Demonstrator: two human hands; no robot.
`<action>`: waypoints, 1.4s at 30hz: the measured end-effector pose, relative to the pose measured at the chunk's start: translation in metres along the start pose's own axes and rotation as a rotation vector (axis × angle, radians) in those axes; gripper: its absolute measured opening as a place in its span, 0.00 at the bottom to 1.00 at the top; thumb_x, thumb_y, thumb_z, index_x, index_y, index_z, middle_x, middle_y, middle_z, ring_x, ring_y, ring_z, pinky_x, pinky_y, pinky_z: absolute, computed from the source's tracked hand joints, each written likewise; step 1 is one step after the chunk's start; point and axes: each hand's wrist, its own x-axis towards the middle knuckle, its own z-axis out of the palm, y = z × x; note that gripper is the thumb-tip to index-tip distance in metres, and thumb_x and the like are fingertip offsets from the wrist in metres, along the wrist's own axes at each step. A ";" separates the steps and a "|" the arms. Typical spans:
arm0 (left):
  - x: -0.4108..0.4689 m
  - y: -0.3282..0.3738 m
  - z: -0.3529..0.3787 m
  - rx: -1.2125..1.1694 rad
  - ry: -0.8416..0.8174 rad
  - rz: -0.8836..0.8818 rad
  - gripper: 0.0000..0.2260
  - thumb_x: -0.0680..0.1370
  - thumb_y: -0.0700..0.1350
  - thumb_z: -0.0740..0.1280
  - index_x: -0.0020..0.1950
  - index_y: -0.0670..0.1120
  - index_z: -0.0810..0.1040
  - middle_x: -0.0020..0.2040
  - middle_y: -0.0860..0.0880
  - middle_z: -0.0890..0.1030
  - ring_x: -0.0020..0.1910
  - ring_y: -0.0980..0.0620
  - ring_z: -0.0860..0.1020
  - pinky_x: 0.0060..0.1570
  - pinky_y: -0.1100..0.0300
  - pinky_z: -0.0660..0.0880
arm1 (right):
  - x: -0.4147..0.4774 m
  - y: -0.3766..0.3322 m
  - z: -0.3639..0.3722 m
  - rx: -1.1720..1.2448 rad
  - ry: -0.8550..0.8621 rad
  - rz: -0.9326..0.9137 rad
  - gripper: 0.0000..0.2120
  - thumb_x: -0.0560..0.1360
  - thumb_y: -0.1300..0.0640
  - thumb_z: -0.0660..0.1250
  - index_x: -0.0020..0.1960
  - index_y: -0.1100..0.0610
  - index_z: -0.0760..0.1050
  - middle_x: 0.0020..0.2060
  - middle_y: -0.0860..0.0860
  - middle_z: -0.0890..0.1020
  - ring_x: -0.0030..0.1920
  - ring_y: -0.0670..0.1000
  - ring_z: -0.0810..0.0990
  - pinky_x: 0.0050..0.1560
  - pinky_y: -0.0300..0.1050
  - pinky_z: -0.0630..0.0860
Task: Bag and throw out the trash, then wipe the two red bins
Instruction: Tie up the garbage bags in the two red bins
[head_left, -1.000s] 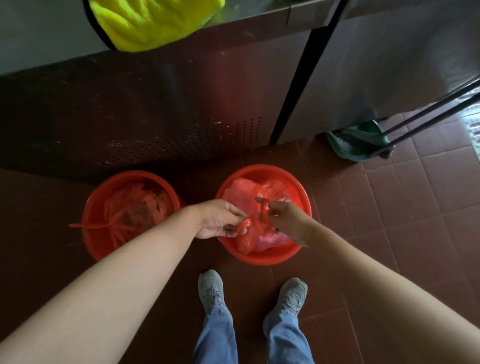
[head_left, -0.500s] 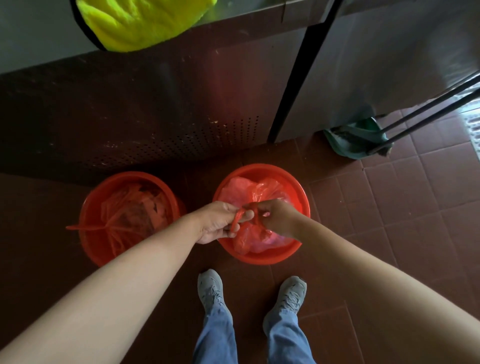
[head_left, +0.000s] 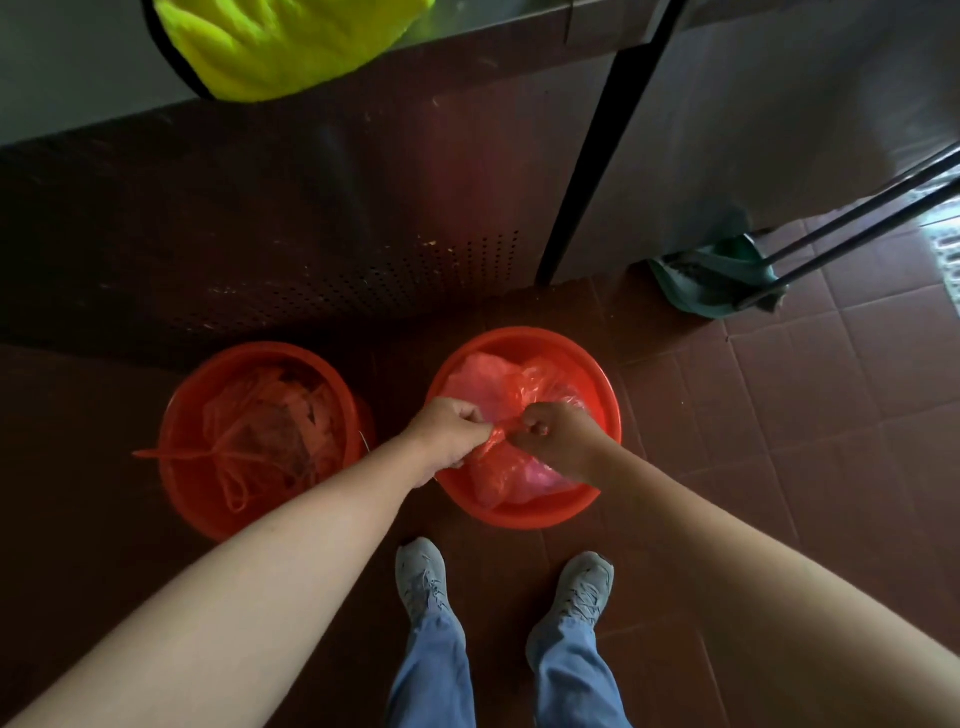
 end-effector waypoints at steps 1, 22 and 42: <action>0.001 -0.003 -0.003 0.064 0.052 0.026 0.14 0.75 0.42 0.72 0.32 0.49 0.73 0.29 0.51 0.75 0.31 0.52 0.74 0.30 0.62 0.68 | -0.001 0.004 -0.001 -0.010 0.026 0.034 0.10 0.77 0.52 0.70 0.38 0.49 0.75 0.36 0.45 0.78 0.40 0.50 0.77 0.39 0.42 0.70; -0.006 0.000 -0.020 0.929 0.388 0.130 0.11 0.76 0.41 0.60 0.51 0.52 0.79 0.54 0.49 0.78 0.57 0.42 0.78 0.51 0.48 0.77 | -0.021 0.034 -0.020 -0.287 0.402 0.235 0.11 0.77 0.53 0.64 0.59 0.49 0.77 0.54 0.51 0.78 0.51 0.60 0.81 0.42 0.48 0.71; -0.013 -0.004 -0.002 -0.274 0.080 -0.041 0.07 0.77 0.38 0.69 0.41 0.48 0.79 0.39 0.51 0.79 0.42 0.54 0.76 0.44 0.58 0.73 | -0.036 0.024 -0.022 1.138 0.125 0.366 0.14 0.76 0.71 0.64 0.39 0.56 0.81 0.38 0.50 0.83 0.39 0.47 0.80 0.38 0.39 0.74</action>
